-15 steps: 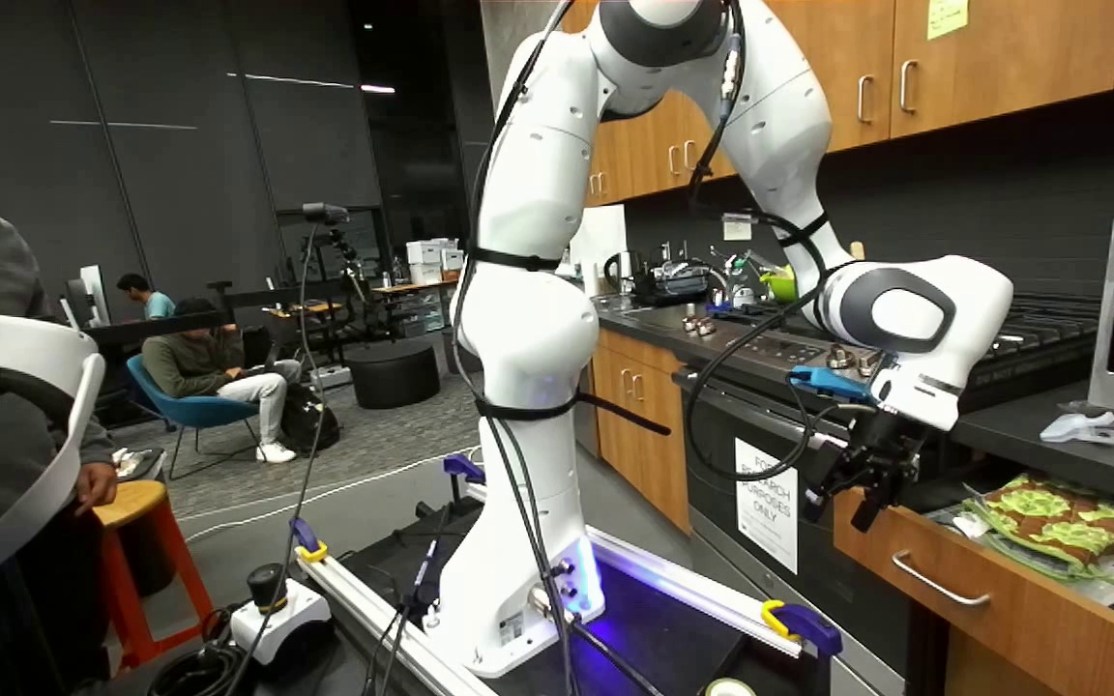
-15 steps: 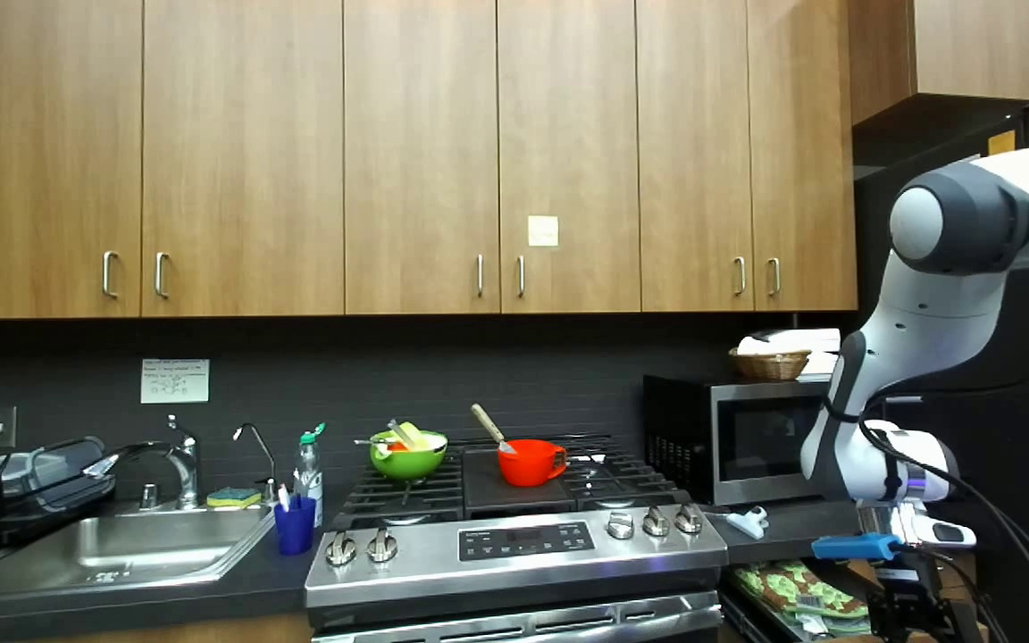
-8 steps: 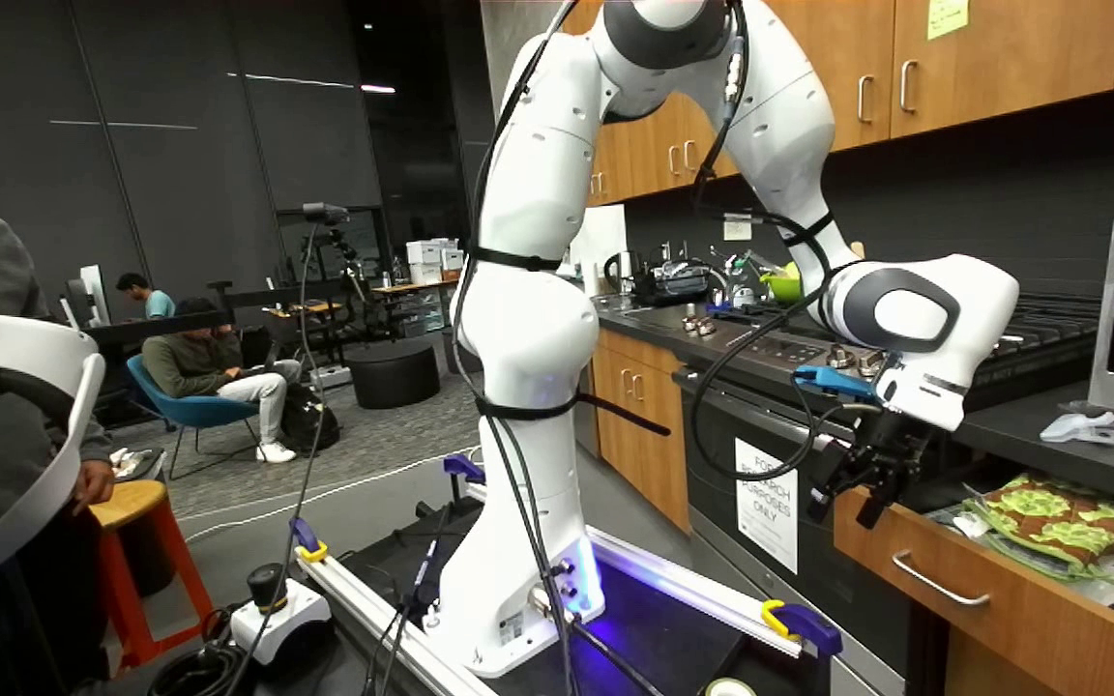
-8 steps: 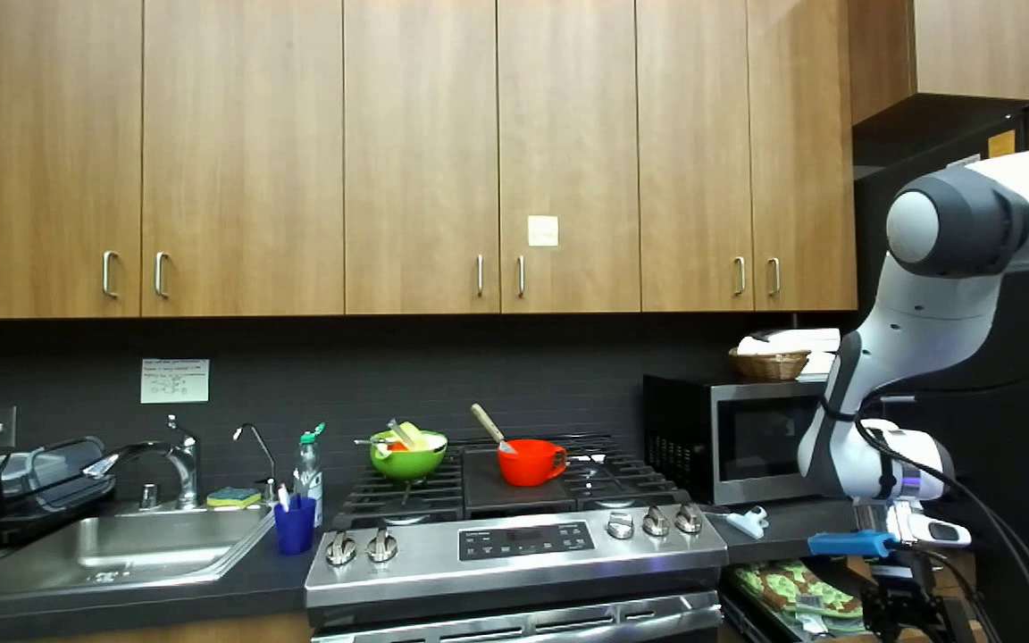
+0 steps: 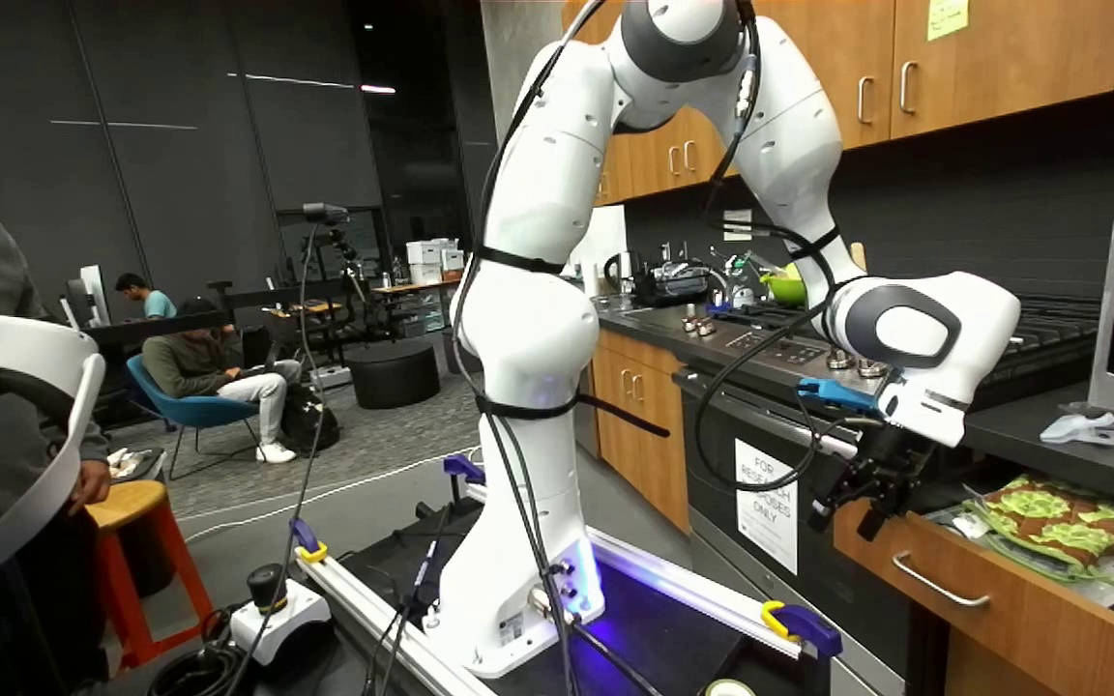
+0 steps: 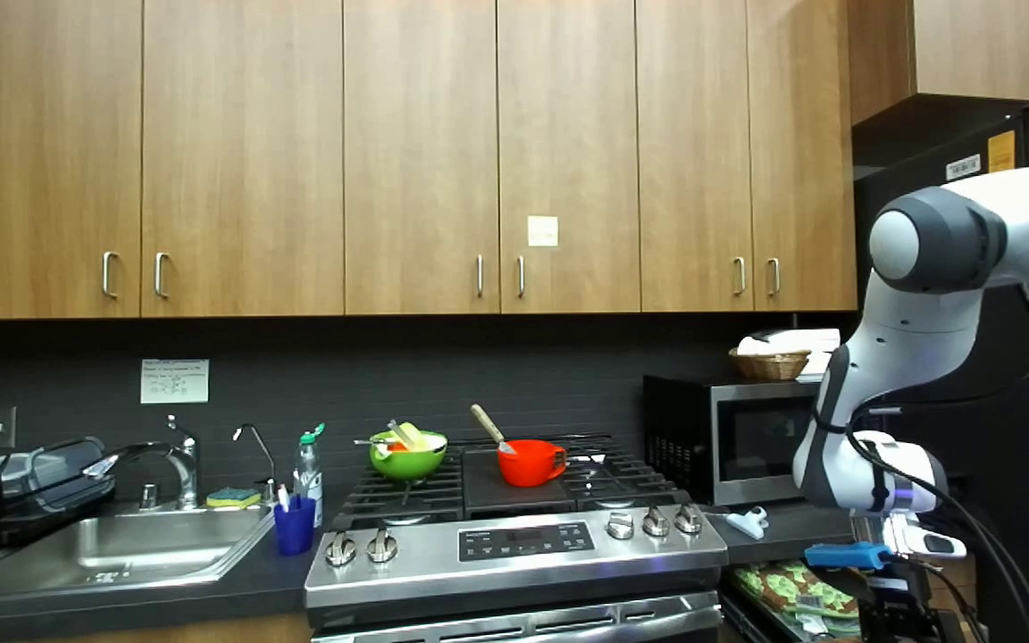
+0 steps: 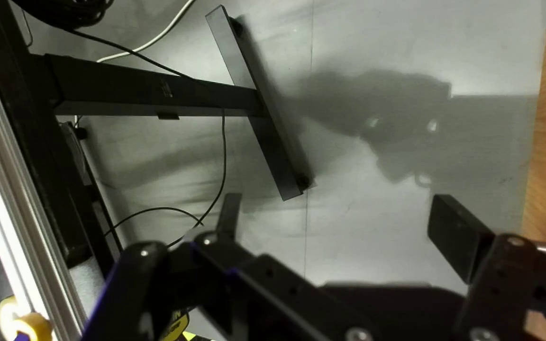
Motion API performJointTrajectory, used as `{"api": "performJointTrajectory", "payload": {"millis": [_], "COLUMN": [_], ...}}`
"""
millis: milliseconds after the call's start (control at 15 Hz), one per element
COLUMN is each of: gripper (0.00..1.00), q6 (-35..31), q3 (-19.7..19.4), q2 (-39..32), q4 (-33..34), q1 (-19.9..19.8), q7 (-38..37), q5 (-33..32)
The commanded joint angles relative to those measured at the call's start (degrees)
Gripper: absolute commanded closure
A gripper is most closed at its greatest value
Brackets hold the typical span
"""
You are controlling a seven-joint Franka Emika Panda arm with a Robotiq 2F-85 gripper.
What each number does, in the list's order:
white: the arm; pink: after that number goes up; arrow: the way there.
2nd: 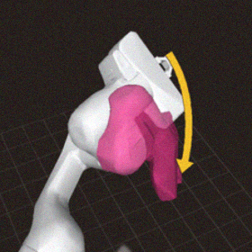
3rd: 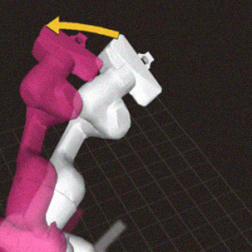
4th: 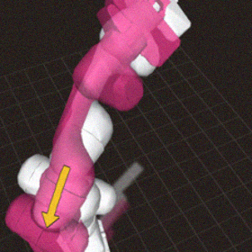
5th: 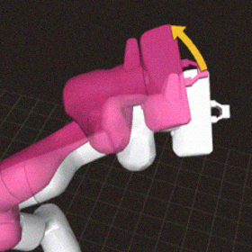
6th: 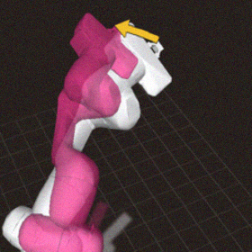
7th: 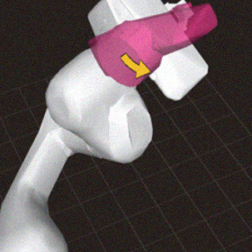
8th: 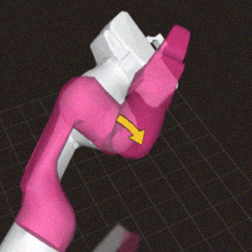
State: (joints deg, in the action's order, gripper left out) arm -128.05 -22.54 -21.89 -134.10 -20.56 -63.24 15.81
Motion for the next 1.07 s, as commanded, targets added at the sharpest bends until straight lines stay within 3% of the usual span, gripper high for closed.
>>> {"api": "performJointTrajectory", "payload": {"millis": [0, 467, 1000], "gripper": [0.0, 0.0, 0.0], "q6": [-0.42, -1.39, -5.95], "q3": [-0.53, 0.14, 1.63], "q2": [-3.06, -4.2, -0.94], "q4": [1.22, 2.18, 3.02], "q1": [-0.31, -0.69, -1.57], "q7": [0.9, 1.35, 6.04], "q5": [0.26, 2.61, 12.98]}}
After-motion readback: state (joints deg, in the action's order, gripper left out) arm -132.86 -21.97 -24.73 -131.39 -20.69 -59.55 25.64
